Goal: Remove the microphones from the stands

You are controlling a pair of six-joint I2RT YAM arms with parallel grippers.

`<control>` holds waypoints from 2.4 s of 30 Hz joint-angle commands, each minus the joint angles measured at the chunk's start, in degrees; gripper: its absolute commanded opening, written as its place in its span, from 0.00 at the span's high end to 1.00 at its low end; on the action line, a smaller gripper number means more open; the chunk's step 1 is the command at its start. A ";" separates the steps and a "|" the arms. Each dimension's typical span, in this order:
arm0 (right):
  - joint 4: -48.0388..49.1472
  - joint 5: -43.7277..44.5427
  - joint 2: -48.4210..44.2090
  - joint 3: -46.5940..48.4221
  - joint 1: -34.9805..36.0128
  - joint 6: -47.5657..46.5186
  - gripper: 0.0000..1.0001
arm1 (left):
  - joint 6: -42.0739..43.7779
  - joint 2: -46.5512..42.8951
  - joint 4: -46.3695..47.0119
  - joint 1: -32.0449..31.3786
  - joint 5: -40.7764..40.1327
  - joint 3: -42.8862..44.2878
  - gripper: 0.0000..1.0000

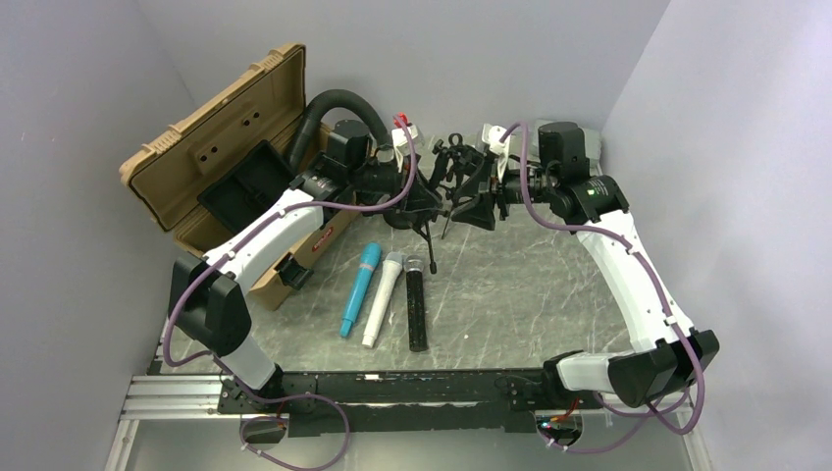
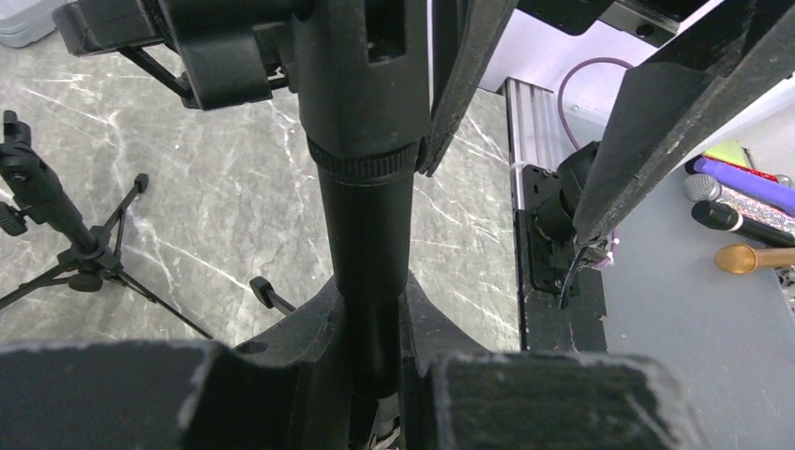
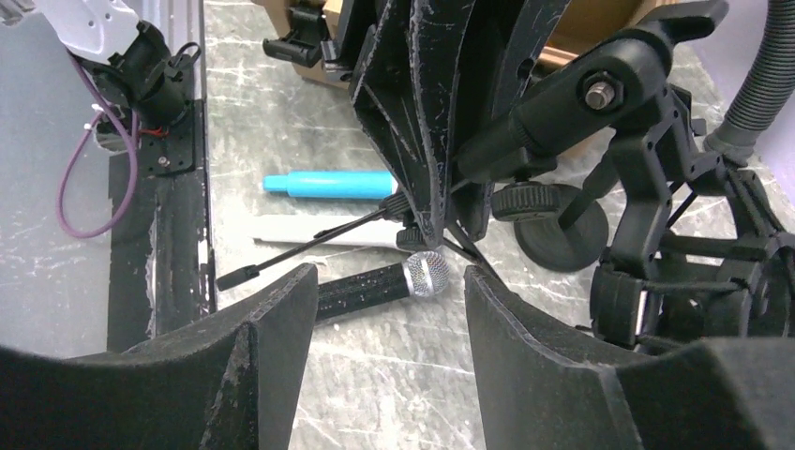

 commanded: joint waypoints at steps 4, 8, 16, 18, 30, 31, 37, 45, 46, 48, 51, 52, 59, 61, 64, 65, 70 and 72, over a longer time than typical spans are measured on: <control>6.23 -3.19 2.28 2.71 -0.15 2.50 0.38 | -0.19 -2.64 5.36 -0.10 5.01 0.11 1.00; 8.13 -3.90 4.07 3.80 -0.16 4.03 0.37 | 1.19 -2.62 4.04 -0.84 5.51 -0.14 1.00; 11.31 -5.90 6.26 4.96 -0.14 6.91 0.36 | 6.38 -2.06 -0.04 -2.59 4.71 0.42 1.00; 12.24 -6.58 6.38 4.65 -0.16 7.92 0.37 | 6.66 -1.67 -0.41 -2.76 4.50 0.67 1.00; 17.65 -8.56 6.13 0.67 -0.16 12.54 0.57 | 8.13 -0.32 -1.65 -3.97 3.77 1.79 1.00; 17.97 -8.63 6.11 0.36 -0.20 12.84 0.57 | 7.97 -0.28 -1.44 -4.05 3.84 1.79 1.00; 20.08 -9.36 6.22 -1.64 -0.13 14.46 0.62 | 7.30 -0.22 -0.90 -4.13 3.91 1.88 1.00; 21.27 -10.35 5.88 -3.23 -0.07 15.52 0.85 | 7.19 0.03 -1.08 -4.09 3.17 2.40 1.00; 21.12 -10.17 5.71 -3.24 -0.07 15.23 0.90 | 7.20 0.02 -1.02 -4.15 3.11 2.40 1.00; 20.63 -9.32 5.07 -3.32 -0.14 14.54 1.00 | 7.21 0.15 -0.97 -4.09 2.94 2.27 1.00; 19.66 -7.51 4.07 -3.25 -0.31 13.56 1.00 | 7.45 0.27 -1.31 -4.11 2.60 2.36 1.00; 19.22 -6.71 3.80 -3.13 -0.45 13.27 1.00 | 7.52 0.43 -1.54 -4.15 2.28 2.51 1.00; 16.10 -4.29 1.72 -1.16 -2.12 11.78 1.00 | 7.65 1.91 -4.13 -4.12 1.10 5.34 0.65; 14.78 -3.77 1.09 -0.60 -2.32 10.76 1.00 | 7.28 2.40 -4.54 -4.13 0.67 6.02 0.54; 13.39 -2.36 0.04 -0.83 -2.92 9.80 1.00 | 6.45 2.44 -4.49 -4.08 -0.16 6.21 0.32; 13.52 -1.88 -0.45 -1.24 -3.42 9.89 1.00 | 6.39 2.21 -4.33 -4.10 -0.47 6.00 0.27; 13.37 5.94 -2.15 -2.82 -6.04 9.48 1.00 | 8.86 0.64 -6.65 -4.05 -1.88 4.97 0.01; 13.17 10.60 -2.88 -3.59 -7.09 8.81 1.00 | 11.41 -0.19 -8.90 -4.02 -2.15 4.67 0.01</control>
